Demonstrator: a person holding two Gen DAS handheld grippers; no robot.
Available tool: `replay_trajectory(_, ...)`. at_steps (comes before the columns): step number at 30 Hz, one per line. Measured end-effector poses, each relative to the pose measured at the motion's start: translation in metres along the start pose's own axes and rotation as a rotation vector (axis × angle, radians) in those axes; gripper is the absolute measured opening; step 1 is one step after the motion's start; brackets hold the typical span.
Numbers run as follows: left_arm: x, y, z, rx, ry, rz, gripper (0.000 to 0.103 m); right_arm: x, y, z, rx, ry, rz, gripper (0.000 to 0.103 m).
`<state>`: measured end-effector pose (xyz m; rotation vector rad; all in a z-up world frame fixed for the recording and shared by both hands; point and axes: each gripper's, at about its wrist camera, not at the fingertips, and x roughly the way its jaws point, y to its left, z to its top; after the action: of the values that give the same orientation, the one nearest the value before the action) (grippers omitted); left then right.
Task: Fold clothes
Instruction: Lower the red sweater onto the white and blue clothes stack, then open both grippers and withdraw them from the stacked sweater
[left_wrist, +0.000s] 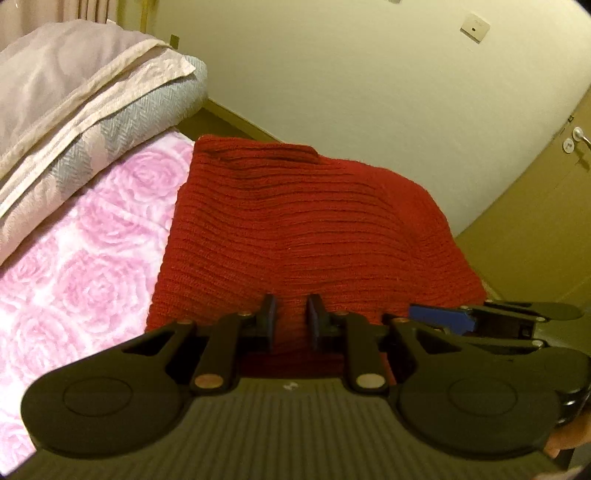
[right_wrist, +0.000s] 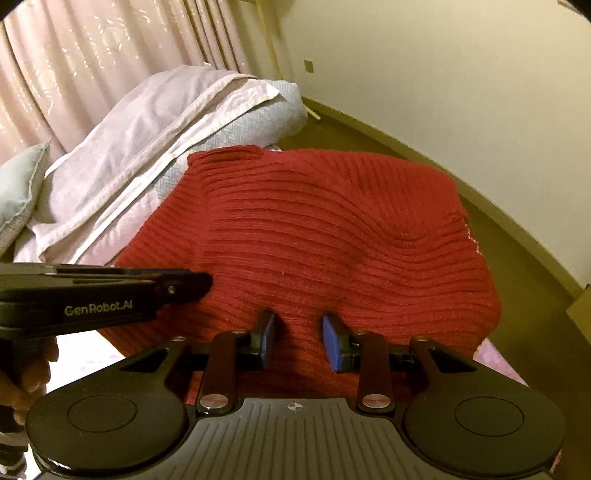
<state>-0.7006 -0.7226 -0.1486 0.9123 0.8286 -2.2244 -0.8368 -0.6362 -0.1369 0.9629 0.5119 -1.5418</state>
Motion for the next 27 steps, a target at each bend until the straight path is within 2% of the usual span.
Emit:
replay_trajectory(4,-0.023,0.003,-0.003,-0.031,-0.06,0.024,0.017,-0.03,-0.02,-0.001,0.107,-0.085,0.057,0.033)
replay_trajectory(8,-0.049,0.011,-0.009,-0.074,-0.112,0.055,0.014,-0.066,-0.03,-0.01,0.132,-0.15,0.033,0.033)
replay_trajectory(12,-0.05,0.019,-0.024,-0.079,-0.076,0.111,0.014,-0.074,-0.043,-0.028,0.169,-0.091,-0.003,0.033)
replay_trajectory(14,-0.056,0.02,-0.028,-0.098,-0.083,0.126,0.014,-0.073,-0.048,-0.036,0.2,-0.043,-0.019,0.033)
replay_trajectory(20,-0.079,0.018,-0.031,-0.147,-0.123,0.157,0.015,-0.092,-0.048,-0.043,0.223,-0.083,-0.033,0.034)
replay_trajectory(22,-0.073,0.021,-0.031,-0.152,-0.087,0.18,0.016,-0.089,-0.049,-0.045,0.23,-0.061,-0.042,0.034)
replay_trajectory(23,-0.07,0.023,-0.031,-0.155,-0.068,0.211,0.017,-0.084,-0.049,-0.046,0.238,-0.029,-0.067,0.034)
replay_trajectory(25,-0.076,0.025,-0.034,-0.19,-0.05,0.226,0.017,-0.08,-0.052,-0.049,0.271,0.027,-0.1,0.034)
replay_trajectory(27,-0.088,0.023,-0.039,-0.202,-0.044,0.23,0.017,-0.09,-0.054,-0.052,0.299,0.02,-0.073,0.034)
